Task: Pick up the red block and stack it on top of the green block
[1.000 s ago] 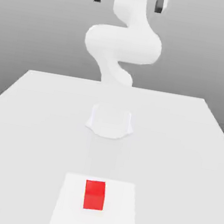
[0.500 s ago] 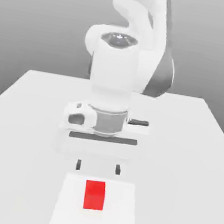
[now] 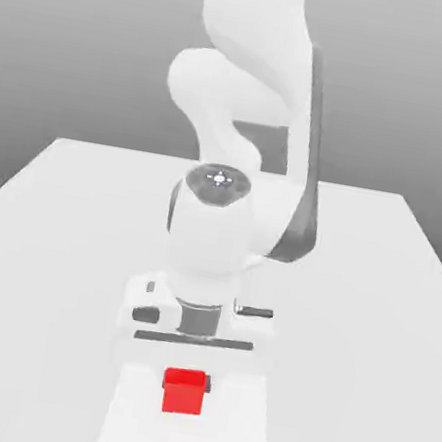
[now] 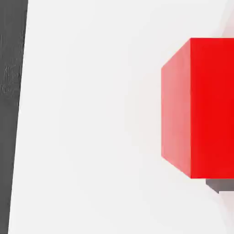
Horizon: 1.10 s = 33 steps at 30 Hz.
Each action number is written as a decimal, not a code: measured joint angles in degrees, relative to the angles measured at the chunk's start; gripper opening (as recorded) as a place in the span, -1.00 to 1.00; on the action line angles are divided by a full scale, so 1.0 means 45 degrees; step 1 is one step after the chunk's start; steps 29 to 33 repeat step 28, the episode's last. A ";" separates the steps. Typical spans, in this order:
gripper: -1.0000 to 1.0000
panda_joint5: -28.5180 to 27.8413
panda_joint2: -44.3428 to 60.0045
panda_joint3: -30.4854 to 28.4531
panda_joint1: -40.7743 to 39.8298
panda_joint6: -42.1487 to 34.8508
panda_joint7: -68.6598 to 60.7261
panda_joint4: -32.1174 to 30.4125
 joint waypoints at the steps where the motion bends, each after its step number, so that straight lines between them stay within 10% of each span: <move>1: -1.00 -0.0023 -0.0425 -0.0011 0.0005 -0.0363 0.0017 -0.0062; 24: -1.00 0.2502 0.3036 -0.3248 -0.3378 -0.4703 0.7259 0.7459; 25: 1.00 0.2647 0.3411 -0.3108 -0.3507 -0.4386 0.7182 0.7508; 33: 1.00 0.2647 0.3411 -0.3108 -0.3507 -0.4386 0.7182 0.7508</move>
